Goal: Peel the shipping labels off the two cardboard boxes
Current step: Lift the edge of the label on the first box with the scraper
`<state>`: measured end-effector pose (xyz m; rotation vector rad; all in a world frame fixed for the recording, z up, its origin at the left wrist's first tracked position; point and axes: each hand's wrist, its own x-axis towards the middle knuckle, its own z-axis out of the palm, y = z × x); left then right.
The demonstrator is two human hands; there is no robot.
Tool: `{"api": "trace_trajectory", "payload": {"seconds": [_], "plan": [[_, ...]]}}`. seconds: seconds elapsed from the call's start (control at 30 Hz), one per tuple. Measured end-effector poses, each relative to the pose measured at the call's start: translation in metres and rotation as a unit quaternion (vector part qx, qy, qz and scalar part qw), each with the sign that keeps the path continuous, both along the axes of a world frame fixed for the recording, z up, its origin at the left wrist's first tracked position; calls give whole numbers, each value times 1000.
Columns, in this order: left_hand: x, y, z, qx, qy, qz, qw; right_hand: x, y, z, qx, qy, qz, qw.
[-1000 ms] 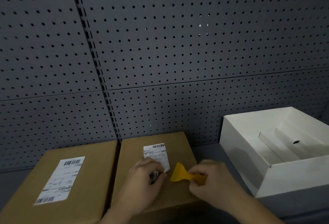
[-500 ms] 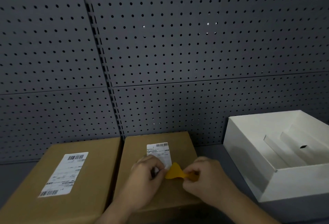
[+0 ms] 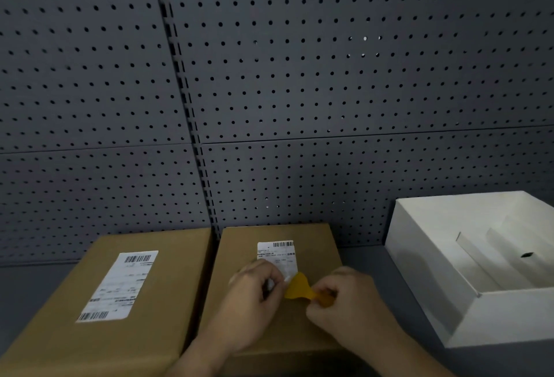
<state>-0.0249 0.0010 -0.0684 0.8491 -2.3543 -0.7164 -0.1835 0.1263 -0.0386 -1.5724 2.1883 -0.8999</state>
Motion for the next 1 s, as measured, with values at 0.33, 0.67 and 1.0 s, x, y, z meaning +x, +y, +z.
{"api": "trace_trajectory", "payload": {"seconds": [0.33,0.67,1.0], "plan": [[0,0,1,6,1,9,1000,1,0,2,7,-3,-19,1000],[-1,-1,-1,27,19,25,999,5,-3,4,18,-14,-27,999],[0,-3,-3,45,22,31,998,1,1,4,34,-28,-44,998]]}}
